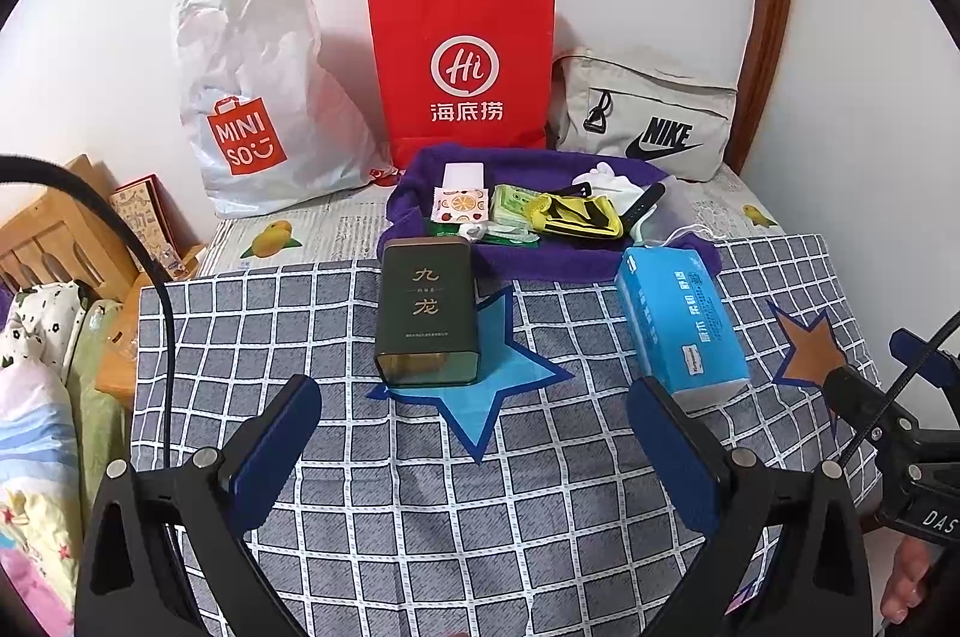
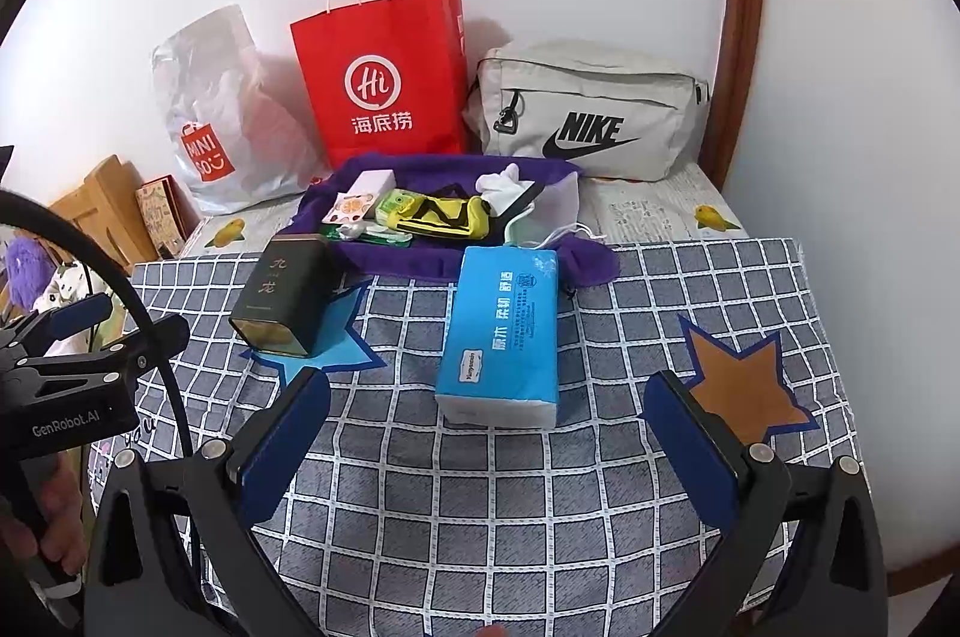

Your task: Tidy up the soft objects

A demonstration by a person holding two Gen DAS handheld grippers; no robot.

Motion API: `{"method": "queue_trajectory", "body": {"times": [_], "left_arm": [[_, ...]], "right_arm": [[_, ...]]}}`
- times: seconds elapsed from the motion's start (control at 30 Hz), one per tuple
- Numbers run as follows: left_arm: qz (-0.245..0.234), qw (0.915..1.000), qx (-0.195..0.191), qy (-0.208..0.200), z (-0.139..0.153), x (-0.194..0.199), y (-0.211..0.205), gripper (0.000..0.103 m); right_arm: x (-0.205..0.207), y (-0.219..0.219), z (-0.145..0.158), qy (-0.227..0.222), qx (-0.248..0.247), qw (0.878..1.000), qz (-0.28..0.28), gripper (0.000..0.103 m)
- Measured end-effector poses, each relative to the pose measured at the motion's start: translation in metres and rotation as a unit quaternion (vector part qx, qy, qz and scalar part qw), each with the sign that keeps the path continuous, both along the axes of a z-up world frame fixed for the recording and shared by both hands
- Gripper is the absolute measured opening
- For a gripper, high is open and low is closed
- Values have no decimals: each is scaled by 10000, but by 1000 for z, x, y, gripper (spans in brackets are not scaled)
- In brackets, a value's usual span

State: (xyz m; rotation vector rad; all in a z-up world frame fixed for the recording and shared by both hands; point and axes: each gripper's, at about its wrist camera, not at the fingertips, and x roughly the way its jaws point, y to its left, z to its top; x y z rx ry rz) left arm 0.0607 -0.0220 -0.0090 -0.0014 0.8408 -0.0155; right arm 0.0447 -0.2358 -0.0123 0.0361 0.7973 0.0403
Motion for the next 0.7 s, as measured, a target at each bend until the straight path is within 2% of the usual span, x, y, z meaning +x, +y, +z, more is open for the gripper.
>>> {"method": "queue_trajectory", "body": {"times": [0.7], "left_arm": [[-4,10000,-10,19,-1,-1,1,103]], "right_arm": [[-2,3,0,-15,-33,10000,65,103]]}}
